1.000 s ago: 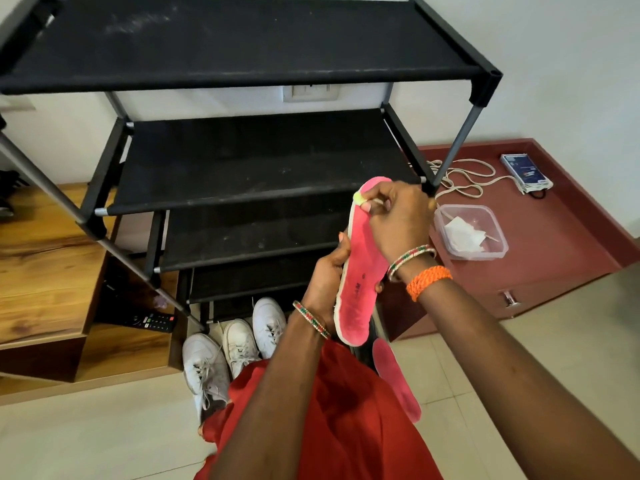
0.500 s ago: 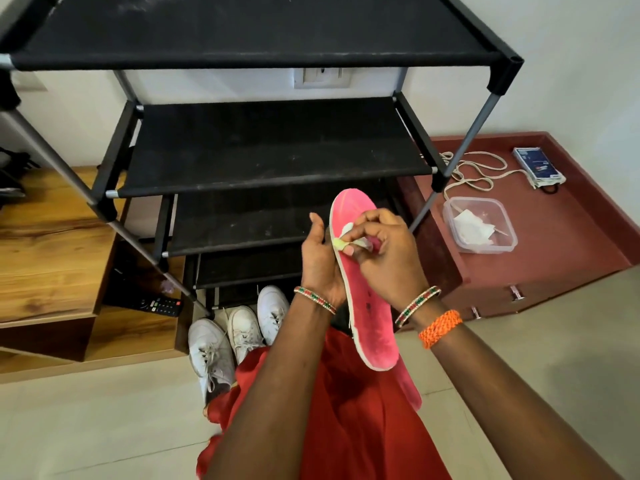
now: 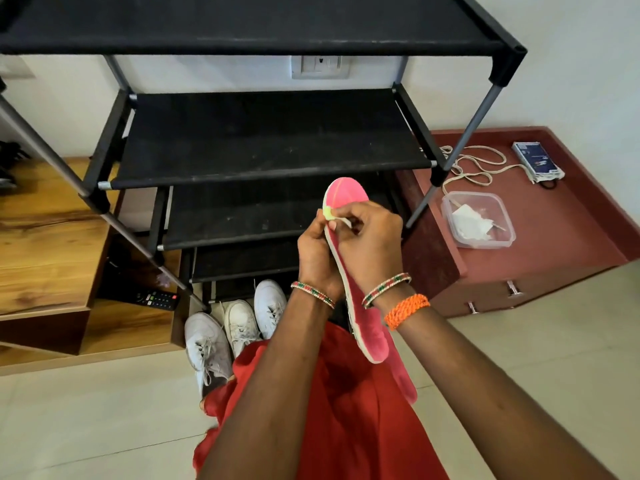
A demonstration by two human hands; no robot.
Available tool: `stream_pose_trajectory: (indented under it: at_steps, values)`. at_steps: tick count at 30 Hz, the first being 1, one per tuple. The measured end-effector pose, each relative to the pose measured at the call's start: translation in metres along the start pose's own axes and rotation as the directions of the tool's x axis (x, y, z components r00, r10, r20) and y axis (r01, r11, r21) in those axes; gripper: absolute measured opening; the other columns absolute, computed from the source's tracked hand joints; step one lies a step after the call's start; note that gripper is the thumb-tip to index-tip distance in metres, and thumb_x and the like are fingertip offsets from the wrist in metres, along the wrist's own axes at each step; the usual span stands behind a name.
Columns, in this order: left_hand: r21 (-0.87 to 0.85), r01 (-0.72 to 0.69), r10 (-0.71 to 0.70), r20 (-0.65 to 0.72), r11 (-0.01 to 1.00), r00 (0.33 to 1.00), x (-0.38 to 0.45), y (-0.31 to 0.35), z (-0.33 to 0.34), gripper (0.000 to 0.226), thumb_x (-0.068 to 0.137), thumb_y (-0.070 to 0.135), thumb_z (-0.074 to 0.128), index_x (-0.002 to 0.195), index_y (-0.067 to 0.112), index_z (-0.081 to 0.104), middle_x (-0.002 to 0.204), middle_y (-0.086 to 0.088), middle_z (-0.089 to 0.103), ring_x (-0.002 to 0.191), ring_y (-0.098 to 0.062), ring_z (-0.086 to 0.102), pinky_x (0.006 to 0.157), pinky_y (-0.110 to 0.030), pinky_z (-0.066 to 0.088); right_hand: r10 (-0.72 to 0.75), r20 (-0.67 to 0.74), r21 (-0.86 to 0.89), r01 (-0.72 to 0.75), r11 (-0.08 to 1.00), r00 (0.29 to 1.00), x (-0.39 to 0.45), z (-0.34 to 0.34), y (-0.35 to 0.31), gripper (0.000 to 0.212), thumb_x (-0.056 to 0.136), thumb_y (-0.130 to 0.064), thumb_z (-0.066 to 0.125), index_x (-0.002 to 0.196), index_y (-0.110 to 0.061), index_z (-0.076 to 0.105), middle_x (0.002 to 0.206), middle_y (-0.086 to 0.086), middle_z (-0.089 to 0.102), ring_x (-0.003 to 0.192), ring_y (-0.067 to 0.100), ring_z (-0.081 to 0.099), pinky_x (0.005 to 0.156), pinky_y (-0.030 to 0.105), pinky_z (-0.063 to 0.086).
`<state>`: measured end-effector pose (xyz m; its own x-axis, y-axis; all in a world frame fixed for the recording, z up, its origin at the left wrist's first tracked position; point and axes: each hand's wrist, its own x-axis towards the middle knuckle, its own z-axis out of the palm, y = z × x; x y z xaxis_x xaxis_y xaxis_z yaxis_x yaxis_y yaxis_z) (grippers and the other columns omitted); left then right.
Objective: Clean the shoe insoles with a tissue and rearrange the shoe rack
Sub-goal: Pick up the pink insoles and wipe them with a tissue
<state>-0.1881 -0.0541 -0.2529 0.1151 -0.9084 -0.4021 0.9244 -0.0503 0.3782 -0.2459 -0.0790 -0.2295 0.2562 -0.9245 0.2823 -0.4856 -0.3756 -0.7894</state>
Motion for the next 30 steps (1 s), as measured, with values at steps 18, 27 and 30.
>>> stream_pose_trajectory:
  at_steps: [18,27,30]
  values:
    - [0.061,0.056,-0.057,0.009,0.997,0.998,-0.003,-0.004,0.005,0.048,0.098,0.045,0.030,0.099,0.009,0.062,0.084,-0.008,0.069,0.077,-0.019,0.067,0.070,-0.025,0.055,-0.147,-0.019,-0.113,0.144,0.983,0.989,0.022,-0.010,0.004,0.019,0.079,0.003,0.062,0.089,-0.008,0.074,0.092,0.005,0.070,0.086,0.015,0.065,0.079,0.022,0.051]
    - [0.060,0.067,-0.066,-0.011,0.996,0.998,-0.002,-0.001,0.003,0.046,0.098,0.043,0.030,0.100,0.009,0.061,0.093,-0.009,0.064,0.089,-0.020,0.062,0.082,-0.030,0.049,-0.183,0.084,-0.144,0.194,0.970,0.979,0.015,-0.009,0.003,0.020,0.080,0.000,0.064,0.094,-0.010,0.074,0.096,0.004,0.071,0.089,0.015,0.066,0.083,0.025,0.053]
    - [0.051,0.063,-0.063,-0.005,0.997,0.998,0.000,-0.002,0.004,0.045,0.098,0.042,0.031,0.099,0.008,0.061,0.090,-0.008,0.066,0.087,-0.020,0.062,0.080,-0.029,0.050,-0.177,0.074,-0.162,0.187,0.969,0.982,0.017,-0.010,0.005,0.017,0.081,-0.001,0.063,0.091,-0.007,0.074,0.093,0.007,0.071,0.085,0.018,0.066,0.080,0.029,0.054]
